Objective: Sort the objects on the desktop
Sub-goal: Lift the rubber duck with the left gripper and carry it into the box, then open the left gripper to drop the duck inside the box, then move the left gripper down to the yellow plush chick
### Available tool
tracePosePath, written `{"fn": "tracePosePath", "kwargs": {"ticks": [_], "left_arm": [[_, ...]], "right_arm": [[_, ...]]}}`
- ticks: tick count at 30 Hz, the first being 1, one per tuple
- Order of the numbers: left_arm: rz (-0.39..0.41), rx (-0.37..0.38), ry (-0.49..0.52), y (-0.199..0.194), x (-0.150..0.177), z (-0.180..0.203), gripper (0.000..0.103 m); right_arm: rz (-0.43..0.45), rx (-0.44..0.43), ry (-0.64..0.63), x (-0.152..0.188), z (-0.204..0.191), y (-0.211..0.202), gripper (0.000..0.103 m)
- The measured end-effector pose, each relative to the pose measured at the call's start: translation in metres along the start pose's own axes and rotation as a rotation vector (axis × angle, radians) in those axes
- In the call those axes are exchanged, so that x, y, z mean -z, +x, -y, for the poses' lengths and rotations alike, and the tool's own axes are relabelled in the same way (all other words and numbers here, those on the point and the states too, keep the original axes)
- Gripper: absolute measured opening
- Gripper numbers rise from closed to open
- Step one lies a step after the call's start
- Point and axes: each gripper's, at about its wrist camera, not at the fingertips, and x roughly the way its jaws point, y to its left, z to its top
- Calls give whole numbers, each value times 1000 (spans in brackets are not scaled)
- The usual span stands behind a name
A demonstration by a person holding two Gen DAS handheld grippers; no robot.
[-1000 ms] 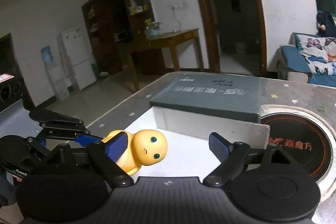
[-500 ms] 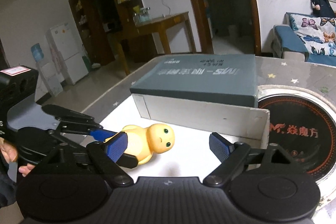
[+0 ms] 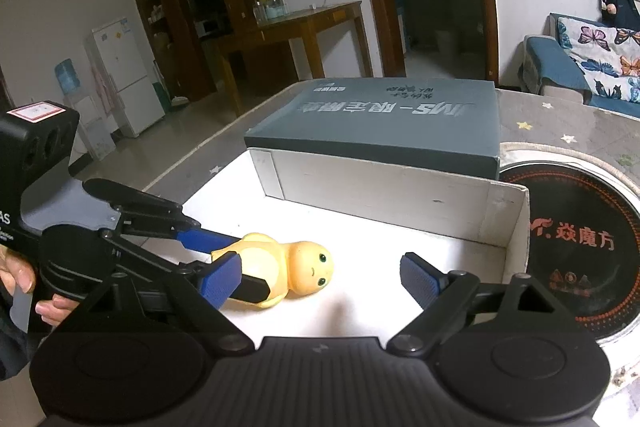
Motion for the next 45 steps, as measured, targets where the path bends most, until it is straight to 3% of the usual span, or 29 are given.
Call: {"fn": "tracePosePath", "kwargs": {"ticks": [11, 23, 29, 40, 45], "left_arm": [[49, -30, -16, -21, 1, 3, 46], [186, -9, 6, -101, 32, 35, 54], [132, 47, 1, -105, 58, 47, 54], [23, 130, -79, -70, 78, 40, 54], [-9, 152, -92, -55, 82, 39, 54]], "right_arm": [[49, -4, -15, 9, -12, -40, 93], [21, -74, -91, 40, -52, -79, 94], [-17, -91, -115, 56, -66, -77, 93], [-84, -110, -151, 82, -88, -67, 90], [-88, -56, -194, 88, -93, -62, 90]]}}
